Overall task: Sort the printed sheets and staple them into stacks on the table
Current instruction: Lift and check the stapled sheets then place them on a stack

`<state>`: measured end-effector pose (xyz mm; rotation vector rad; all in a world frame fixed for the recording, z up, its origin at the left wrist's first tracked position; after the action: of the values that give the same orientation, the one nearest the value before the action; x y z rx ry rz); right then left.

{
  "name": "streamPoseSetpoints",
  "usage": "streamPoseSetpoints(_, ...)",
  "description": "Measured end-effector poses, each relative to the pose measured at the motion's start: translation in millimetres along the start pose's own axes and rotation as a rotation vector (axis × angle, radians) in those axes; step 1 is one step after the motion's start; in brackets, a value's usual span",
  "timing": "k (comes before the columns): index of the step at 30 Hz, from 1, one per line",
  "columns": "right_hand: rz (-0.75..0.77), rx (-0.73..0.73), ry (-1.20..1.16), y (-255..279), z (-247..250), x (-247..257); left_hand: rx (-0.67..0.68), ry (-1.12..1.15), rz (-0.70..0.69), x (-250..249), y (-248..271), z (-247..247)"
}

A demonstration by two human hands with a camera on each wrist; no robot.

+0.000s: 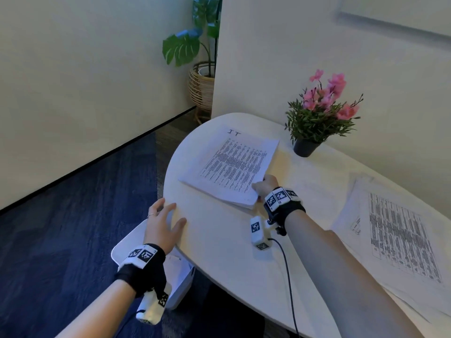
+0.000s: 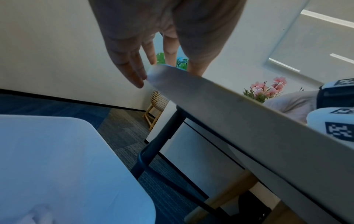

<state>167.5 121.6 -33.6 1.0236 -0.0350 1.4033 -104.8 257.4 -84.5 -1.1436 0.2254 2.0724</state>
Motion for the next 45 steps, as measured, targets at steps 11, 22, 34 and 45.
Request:
streamPoseSetpoints(11,0.002,-0.103,0.123,10,7,4,-0.06,0.091,0.015,13,11,-4)
streamPoseSetpoints(22,0.094,-0.157,-0.312,66,154,-84,-0.149,0.411,0.253,23,31,-13)
streamPoseSetpoints(34,-0.539,-0.535,0.198,49,281,-311,-0.184,0.3,0.246,38,31,-18)
streamPoseSetpoints(45,-0.494,-0.458,-0.077,62,275,-311,-0.225,0.256,0.272,28,38,-17)
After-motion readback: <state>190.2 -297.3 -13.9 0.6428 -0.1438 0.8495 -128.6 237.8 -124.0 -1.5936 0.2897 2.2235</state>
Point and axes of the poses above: each hand's wrist, its own y-axis away from the middle knuckle, its own z-axis out of the back of the hand, x = y × z, the point moved 4 cm from there along -y, towards the middle knuckle, and after that the axes turned 13 degrees about -z, right-handed, at the moved point
